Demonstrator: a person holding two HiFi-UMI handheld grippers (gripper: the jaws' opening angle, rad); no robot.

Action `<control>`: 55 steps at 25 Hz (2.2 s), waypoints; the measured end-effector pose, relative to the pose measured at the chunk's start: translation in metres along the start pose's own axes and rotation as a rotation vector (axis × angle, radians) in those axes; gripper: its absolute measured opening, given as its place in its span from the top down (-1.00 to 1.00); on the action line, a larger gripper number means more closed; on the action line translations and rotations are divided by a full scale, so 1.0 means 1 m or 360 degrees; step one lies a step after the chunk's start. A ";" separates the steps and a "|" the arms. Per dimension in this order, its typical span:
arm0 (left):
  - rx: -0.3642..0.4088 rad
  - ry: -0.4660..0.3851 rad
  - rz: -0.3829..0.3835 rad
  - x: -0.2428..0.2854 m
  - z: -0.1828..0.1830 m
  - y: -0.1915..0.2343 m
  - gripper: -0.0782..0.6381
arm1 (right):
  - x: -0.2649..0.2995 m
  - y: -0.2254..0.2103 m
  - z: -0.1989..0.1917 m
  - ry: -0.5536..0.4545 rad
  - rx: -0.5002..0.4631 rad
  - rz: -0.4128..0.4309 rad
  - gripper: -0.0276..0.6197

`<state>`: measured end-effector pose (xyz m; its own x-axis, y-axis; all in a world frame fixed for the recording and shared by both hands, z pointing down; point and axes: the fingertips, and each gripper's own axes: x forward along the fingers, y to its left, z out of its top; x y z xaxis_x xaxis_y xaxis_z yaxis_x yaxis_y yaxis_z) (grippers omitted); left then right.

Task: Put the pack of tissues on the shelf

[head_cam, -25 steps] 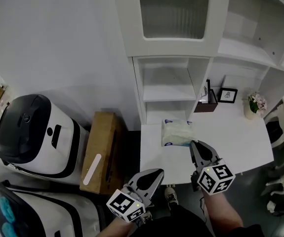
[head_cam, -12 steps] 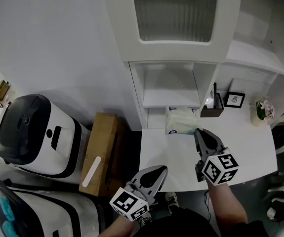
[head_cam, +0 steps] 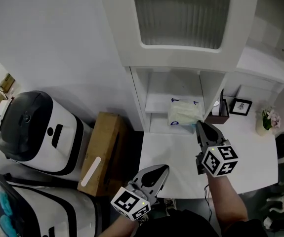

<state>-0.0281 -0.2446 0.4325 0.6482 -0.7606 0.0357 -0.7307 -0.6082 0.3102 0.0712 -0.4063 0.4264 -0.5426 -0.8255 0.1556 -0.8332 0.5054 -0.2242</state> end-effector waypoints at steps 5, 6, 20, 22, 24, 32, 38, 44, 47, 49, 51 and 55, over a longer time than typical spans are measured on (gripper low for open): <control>-0.0006 0.0002 0.0031 0.009 0.001 0.003 0.77 | 0.022 -0.012 0.002 0.0020 -0.0011 -0.0014 0.89; -0.0005 0.0003 0.0038 0.011 0.002 0.004 0.77 | 0.026 -0.015 0.002 0.0024 -0.0013 -0.0017 0.89; 0.0019 0.0024 0.0126 0.021 0.010 0.013 0.77 | 0.072 -0.024 0.000 0.0069 -0.0013 -0.0020 0.89; 0.0018 0.0026 0.0144 0.019 0.010 0.015 0.77 | 0.079 -0.022 0.000 0.0084 -0.0037 -0.0036 0.89; 0.0013 0.0030 0.0164 0.017 0.010 0.017 0.77 | 0.085 -0.022 -0.002 0.0100 -0.0056 -0.0057 0.89; -0.0017 0.0048 0.0194 0.014 0.002 0.023 0.77 | 0.097 -0.025 -0.009 0.0123 -0.0021 -0.0089 0.89; -0.0023 0.0064 0.0199 0.013 0.003 0.023 0.77 | 0.096 -0.025 -0.010 0.0104 0.0015 -0.0055 0.87; -0.0026 0.0073 0.0194 0.007 0.000 0.021 0.77 | 0.079 -0.035 -0.012 0.0043 0.0054 -0.0121 0.64; -0.0019 0.0075 0.0174 0.004 0.000 0.018 0.77 | 0.063 -0.043 -0.011 -0.0005 0.0067 -0.0174 0.72; -0.0011 0.0074 0.0157 0.001 -0.001 0.017 0.77 | 0.052 -0.046 -0.011 -0.0024 0.0087 -0.0190 0.84; -0.0011 0.0075 0.0145 -0.003 0.000 0.015 0.77 | 0.042 -0.045 -0.011 -0.0027 0.0098 -0.0185 0.87; -0.0005 0.0075 0.0112 -0.012 0.003 0.010 0.77 | 0.022 -0.031 -0.013 -0.0019 0.0088 -0.0154 0.89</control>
<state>-0.0443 -0.2422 0.4322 0.6044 -0.7901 0.1021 -0.7743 -0.5526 0.3083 0.0838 -0.4371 0.4499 -0.4582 -0.8729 0.1677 -0.8744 0.4088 -0.2614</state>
